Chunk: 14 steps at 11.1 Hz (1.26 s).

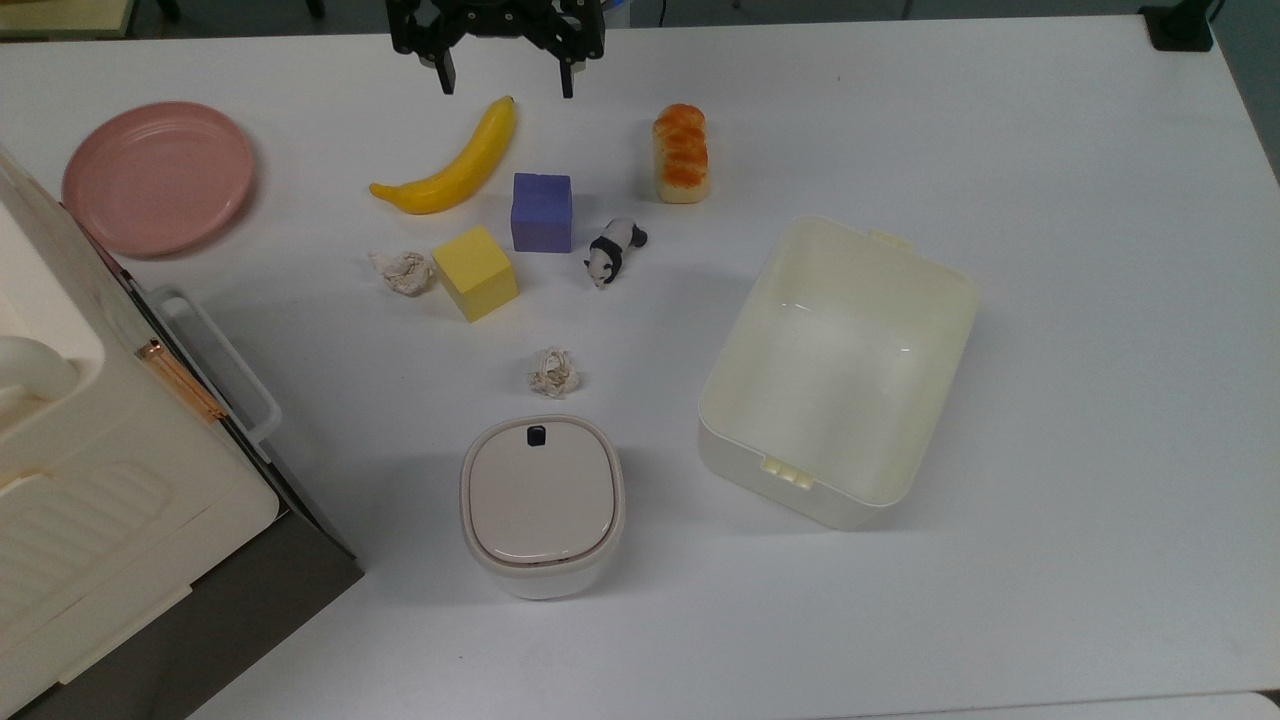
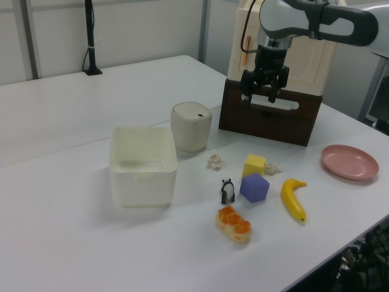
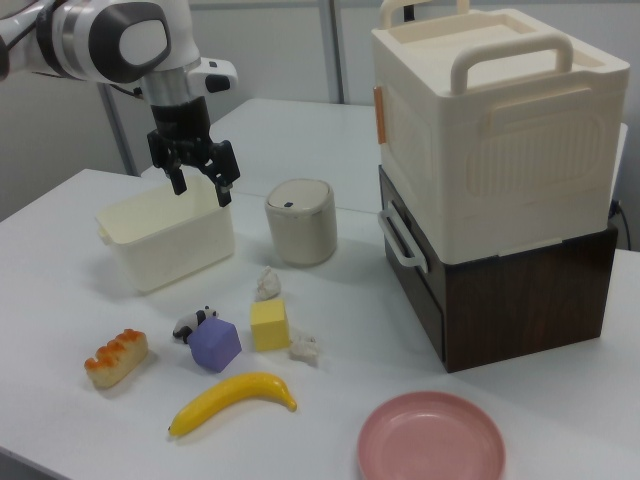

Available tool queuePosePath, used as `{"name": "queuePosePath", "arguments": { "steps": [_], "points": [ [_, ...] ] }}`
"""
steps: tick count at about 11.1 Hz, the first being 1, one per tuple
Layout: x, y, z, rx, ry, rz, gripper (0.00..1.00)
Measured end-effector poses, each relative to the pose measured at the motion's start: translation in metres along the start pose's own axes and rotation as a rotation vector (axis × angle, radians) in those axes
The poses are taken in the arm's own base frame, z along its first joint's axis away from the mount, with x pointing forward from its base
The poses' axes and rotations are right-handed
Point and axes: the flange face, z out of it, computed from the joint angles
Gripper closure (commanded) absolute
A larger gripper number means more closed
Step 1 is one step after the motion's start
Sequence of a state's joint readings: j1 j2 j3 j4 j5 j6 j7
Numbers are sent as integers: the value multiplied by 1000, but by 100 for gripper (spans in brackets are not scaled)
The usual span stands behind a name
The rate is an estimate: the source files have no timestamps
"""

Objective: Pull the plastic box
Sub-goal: 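Move the gripper over the rim of the cream plastic box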

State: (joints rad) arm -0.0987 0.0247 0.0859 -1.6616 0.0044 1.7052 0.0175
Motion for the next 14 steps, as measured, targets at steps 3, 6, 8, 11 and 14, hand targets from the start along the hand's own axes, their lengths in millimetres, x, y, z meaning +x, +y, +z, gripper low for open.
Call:
{"name": "queuePosePath", "arguments": {
  "steps": [3,6,8,11,14],
  "points": [
    [2,1,0,0,1,1,0],
    [3,1,1,1,-1,-2,0],
    [3,1,2,1,-2,-8,0],
    [5,1,6,1,-10,-45,0],
    [5,1,7,2,-11,-55,0]
  ]
}}
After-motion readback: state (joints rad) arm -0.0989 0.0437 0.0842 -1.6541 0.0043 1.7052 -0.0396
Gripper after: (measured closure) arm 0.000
